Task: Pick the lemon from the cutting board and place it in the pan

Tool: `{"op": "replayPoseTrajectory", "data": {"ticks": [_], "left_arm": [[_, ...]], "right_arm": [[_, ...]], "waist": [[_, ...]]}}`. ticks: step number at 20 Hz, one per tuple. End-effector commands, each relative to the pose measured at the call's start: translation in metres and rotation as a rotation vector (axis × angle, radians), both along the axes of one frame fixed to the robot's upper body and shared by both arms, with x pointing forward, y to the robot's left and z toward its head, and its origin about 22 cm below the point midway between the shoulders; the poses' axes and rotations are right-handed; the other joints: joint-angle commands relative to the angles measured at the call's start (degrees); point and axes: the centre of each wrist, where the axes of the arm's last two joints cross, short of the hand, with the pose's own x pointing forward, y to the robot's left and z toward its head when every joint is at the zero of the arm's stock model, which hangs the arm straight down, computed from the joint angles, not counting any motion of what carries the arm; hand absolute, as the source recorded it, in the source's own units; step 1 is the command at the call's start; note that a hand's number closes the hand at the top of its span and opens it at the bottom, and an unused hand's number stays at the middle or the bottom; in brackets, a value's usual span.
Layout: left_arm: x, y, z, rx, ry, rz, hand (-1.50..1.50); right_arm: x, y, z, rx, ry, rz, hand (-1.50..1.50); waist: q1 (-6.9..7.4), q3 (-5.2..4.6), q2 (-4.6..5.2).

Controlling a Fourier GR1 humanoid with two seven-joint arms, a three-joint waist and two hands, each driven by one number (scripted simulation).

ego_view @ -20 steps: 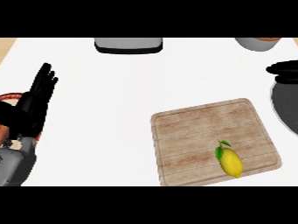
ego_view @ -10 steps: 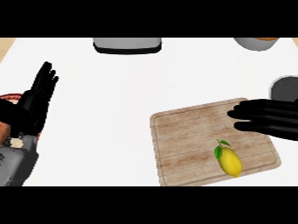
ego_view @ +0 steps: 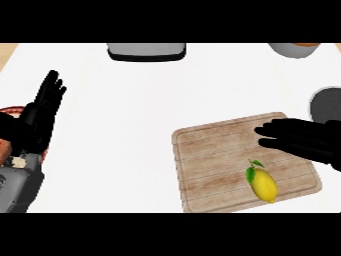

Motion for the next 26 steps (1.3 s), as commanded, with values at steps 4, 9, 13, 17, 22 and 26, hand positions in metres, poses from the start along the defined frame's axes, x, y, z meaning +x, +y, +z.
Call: {"op": "replayPoseTrajectory", "data": {"ticks": [4, 9, 13, 17, 22, 26], "left_arm": [[-0.003, 0.005, -0.008, -0.004, -0.007, -0.008, 0.00], [0.016, -0.011, 0.017, -0.007, 0.000, -0.014, 0.00], [0.009, -0.009, 0.002, 0.011, -0.007, 0.001, 0.00], [-0.003, 0.014, 0.013, 0.011, -0.010, -0.002, 0.00], [0.001, 0.000, 0.006, 0.003, -0.001, 0.004, 0.00], [-0.009, 0.006, -0.003, 0.000, 0.006, -0.004, 0.00]], "right_arm": [[0.014, 0.009, -0.012, -0.075, 0.016, -0.036, -1.50], [0.020, 0.013, -0.028, -0.142, 0.064, 0.021, -1.50], [0.014, 0.030, -0.061, -0.160, 0.058, 0.052, -1.50], [0.013, 0.020, -0.061, -0.194, 0.052, 0.066, -1.50], [0.011, 0.018, -0.061, -0.311, 0.004, 0.058, -1.50], [-0.011, 0.027, -0.078, -0.378, -0.072, 0.046, -1.50]], "waist": [[0.21, 0.00, 0.05], [0.07, 0.01, 0.10], [0.14, 0.02, 0.09], [0.14, 0.01, 0.01], [0.05, 0.01, 0.03], [-0.06, 0.02, -0.03]]}}
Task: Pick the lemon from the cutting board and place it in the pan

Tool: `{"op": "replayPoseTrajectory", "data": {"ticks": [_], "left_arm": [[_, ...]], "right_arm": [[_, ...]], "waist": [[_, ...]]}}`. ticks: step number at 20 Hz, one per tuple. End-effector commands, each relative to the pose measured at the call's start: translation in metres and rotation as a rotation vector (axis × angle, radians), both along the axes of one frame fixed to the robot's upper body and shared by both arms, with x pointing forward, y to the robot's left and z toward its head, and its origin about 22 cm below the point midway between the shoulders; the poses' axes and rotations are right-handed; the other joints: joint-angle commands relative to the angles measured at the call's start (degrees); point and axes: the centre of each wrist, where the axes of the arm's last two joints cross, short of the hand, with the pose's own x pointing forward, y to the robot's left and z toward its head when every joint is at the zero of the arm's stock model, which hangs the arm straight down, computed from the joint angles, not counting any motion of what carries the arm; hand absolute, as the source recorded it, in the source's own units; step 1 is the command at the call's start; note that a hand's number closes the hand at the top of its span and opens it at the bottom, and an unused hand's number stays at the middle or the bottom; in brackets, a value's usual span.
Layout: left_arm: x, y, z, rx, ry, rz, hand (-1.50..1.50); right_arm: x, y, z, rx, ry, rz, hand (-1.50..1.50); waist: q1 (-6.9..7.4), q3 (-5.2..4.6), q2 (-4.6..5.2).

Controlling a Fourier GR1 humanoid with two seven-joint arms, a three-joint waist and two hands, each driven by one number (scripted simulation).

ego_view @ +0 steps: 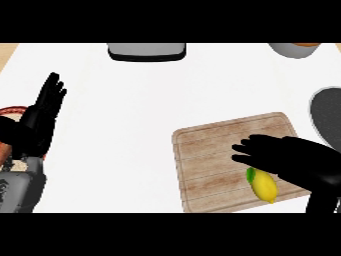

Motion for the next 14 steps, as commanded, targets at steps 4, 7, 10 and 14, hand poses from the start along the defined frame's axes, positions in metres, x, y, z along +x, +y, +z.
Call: {"op": "replayPoseTrajectory", "data": {"ticks": [4, 7, 10, 14], "left_arm": [[0.011, 0.000, 0.000, -0.004, -0.010, -0.007, 0.00], [0.006, -0.006, -0.011, -0.014, -0.001, 0.003, 0.00], [0.006, 0.018, -0.012, 0.000, -0.014, 0.001, 0.00], [0.005, 0.005, -0.015, 0.008, -0.006, -0.015, 0.00]], "right_arm": [[0.010, 0.004, 0.012, -0.140, -0.050, 0.008, -1.50], [0.020, 0.011, -0.022, -0.150, -0.019, -0.001, -1.50], [0.018, 0.021, -0.032, -0.123, -0.007, 0.013, -1.50], [0.009, 0.030, -0.037, -0.144, -0.029, 0.019, -1.50]], "waist": [[-0.01, -0.02, 0.04], [0.17, 0.00, 0.05], [0.06, -0.01, 0.07], [0.01, -0.01, 0.04]]}}
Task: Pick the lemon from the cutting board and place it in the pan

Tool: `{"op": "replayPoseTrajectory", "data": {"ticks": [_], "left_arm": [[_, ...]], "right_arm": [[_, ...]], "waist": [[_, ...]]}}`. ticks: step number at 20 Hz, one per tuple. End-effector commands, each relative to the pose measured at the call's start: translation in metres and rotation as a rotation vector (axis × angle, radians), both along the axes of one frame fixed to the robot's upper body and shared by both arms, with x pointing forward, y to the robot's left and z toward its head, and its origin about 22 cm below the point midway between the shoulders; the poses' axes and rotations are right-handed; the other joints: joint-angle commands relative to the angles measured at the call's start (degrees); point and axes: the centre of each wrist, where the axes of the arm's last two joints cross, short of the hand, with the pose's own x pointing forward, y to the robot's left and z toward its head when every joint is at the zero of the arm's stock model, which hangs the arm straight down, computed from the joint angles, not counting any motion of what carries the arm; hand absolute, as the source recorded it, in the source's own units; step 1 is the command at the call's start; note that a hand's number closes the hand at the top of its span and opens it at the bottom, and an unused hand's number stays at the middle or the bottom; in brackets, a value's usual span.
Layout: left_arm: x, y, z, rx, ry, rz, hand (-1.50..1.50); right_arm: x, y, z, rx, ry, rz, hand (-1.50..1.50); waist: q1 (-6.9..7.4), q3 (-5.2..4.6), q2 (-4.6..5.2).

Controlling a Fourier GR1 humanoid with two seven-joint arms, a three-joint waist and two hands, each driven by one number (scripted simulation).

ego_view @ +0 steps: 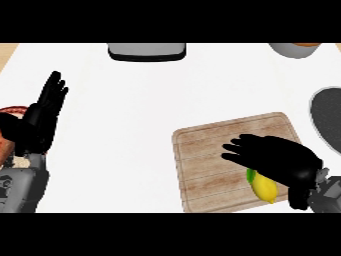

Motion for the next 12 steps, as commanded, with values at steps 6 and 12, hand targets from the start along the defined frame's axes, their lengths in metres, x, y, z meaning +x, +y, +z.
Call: {"op": "replayPoseTrajectory", "data": {"ticks": [6, 12], "left_arm": [[-0.017, -0.002, 0.002, -0.006, -0.007, 0.015, 0.00], [-0.004, 0.007, 0.004, 0.003, 0.005, 0.004, 0.00]], "right_arm": [[0.002, 0.006, -0.022, -0.086, -0.006, 0.001, -1.50], [-0.006, -0.002, -0.048, -0.115, 0.044, 0.013, -1.50]], "waist": [[0.16, 0.00, -0.04], [-0.07, 0.00, -0.02]]}}
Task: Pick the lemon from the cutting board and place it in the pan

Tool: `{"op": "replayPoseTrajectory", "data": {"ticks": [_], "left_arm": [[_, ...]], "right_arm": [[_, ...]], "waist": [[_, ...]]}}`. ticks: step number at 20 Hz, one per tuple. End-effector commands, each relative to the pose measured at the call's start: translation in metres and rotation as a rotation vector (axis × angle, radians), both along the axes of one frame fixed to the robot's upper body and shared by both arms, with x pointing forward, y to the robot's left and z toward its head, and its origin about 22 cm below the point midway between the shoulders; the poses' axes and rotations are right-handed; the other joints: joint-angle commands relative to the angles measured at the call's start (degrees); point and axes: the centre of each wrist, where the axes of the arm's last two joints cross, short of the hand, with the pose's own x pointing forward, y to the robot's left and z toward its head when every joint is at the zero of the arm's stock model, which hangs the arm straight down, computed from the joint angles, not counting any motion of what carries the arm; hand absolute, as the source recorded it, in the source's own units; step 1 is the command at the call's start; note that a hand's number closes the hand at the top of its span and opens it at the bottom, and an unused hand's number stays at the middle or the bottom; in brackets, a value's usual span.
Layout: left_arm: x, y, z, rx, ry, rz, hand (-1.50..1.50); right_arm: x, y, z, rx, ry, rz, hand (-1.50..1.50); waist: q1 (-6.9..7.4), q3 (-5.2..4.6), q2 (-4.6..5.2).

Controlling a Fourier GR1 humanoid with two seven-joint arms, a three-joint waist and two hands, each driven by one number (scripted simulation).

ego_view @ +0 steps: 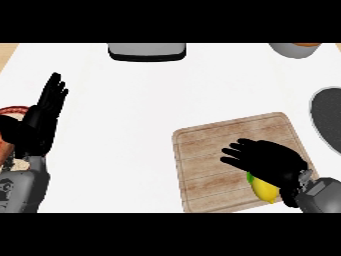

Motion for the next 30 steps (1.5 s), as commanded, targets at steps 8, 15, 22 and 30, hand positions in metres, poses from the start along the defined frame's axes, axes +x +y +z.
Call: {"op": "replayPoseTrajectory", "data": {"ticks": [8, 15, 22, 30], "left_arm": [[0.007, -0.020, 0.003, 0.000, -0.010, 0.004, 0.00], [-0.003, -0.011, -0.002, 0.012, -0.016, -0.007, 0.00], [-0.016, 0.026, -0.001, -0.004, 0.014, 0.103, 0.00], [-0.012, 0.022, 0.005, 0.009, 0.015, 0.076, 0.00]], "right_arm": [[0.015, -0.004, -0.009, 0.039, 0.026, 0.155, 1.50], [0.017, 0.000, -0.009, 0.097, -0.021, 0.146, 1.50], [-0.081, -0.058, -0.028, 0.235, -0.081, -0.365, 1.50], [-0.138, -0.062, 0.050, 0.605, -0.457, -0.485, 1.50]], "waist": [[0.04, 0.01, 0.03], [0.10, 0.00, -0.02], [-5.85, -0.05, -1.37], [-4.03, -0.05, -0.77]]}}
